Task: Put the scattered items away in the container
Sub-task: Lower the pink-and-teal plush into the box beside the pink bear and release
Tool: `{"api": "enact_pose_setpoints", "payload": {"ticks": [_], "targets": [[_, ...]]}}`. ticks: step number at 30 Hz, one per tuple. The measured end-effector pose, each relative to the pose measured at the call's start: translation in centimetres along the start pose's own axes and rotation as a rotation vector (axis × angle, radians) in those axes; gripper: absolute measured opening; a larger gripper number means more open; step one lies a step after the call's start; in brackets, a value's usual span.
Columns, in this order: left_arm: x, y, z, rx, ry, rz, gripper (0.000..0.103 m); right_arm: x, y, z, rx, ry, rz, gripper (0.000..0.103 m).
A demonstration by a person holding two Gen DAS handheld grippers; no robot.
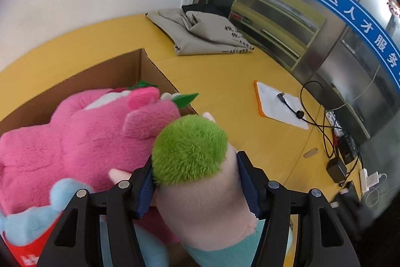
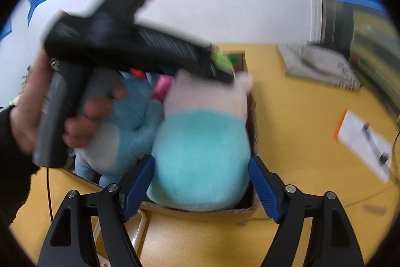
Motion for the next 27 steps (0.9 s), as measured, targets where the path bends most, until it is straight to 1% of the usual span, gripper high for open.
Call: {"api": "enact_pose_setpoints", "payload": {"ticks": [1,2,3,4,6,8,9,12,13,14,15,16,17,18,20,24,27], "targets": [[0.0,-0.1,0.2,0.000,0.004,-0.001,0.065,-0.5,0.1,-0.2,0.007,-0.012,-0.013,0.077],[0.0,-0.2,0.4,0.000,0.007,-0.001,0.065,-1.0,0.0,0.0,0.008,-0.009,-0.022,0.074],[0.0,-0.1,0.6,0.002,0.009,-0.005,0.065,-1.1,-0.3,0.8,0.014,0.013,-0.024,0.069],[0.0,0.0,0.7,0.003,0.014,-0.010,0.065,-0.8,-0.7,1.8,0.016,0.040,-0.019,0.059],[-0.1,0.1,0.6,0.002,0.020,-0.004,0.067,0.0,-1.5,3.2,-0.012,0.077,0.023,0.059],[-0.3,0.0,-0.1,-0.016,0.009,0.019,0.068,0.4,-1.8,3.2,-0.021,0.073,0.039,0.059],[-0.7,-0.1,-1.0,-0.041,-0.013,0.037,0.068,0.8,-1.8,3.2,-0.021,0.071,0.041,0.059],[-2.6,0.4,-3.9,-0.134,-0.128,0.054,0.068,1.6,-1.5,2.9,0.011,0.053,0.014,0.059],[-3.2,0.7,-4.5,-0.150,-0.150,0.043,0.068,1.6,-1.4,2.8,0.016,0.052,0.013,0.059],[-3.7,1.1,-4.5,-0.170,-0.152,0.035,0.068,1.7,-1.4,2.6,0.018,0.051,0.018,0.059],[-3.8,1.4,-3.9,-0.192,-0.134,0.040,0.068,1.7,-1.5,2.6,0.021,0.051,0.020,0.059],[-3.7,1.8,-2.8,-0.221,-0.104,0.051,0.061,1.7,-1.6,2.5,0.022,0.050,0.021,0.059],[-3.3,2.2,-1.6,-0.245,-0.069,0.063,0.058,1.8,-1.6,2.5,0.021,0.049,0.023,0.059],[-2.8,2.4,-0.3,-0.260,-0.038,0.078,0.058,1.8,-1.6,2.3,0.017,0.049,0.023,0.059],[-2.1,2.6,1.5,-0.295,-0.023,0.113,0.058,1.7,-1.8,2.4,0.019,0.054,0.017,0.059],[-1.9,2.2,2.5,-0.373,-0.006,0.156,0.058,1.8,-1.6,2.2,0.024,0.063,0.027,0.059],[-1.9,2.3,2.2,-0.377,-0.002,0.136,0.058,1.7,-1.6,1.8,0.014,0.069,0.073,0.060]]}}
Point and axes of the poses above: each gripper's, at about its wrist camera, not at the fingertips, and z roughly the way its jaws point, y to its left, x to its underside, the point moved 8 cm from there along z, roughly the way its jaws point, and after that the axes turned 8 degrees about -x, right-handed, at the moved point
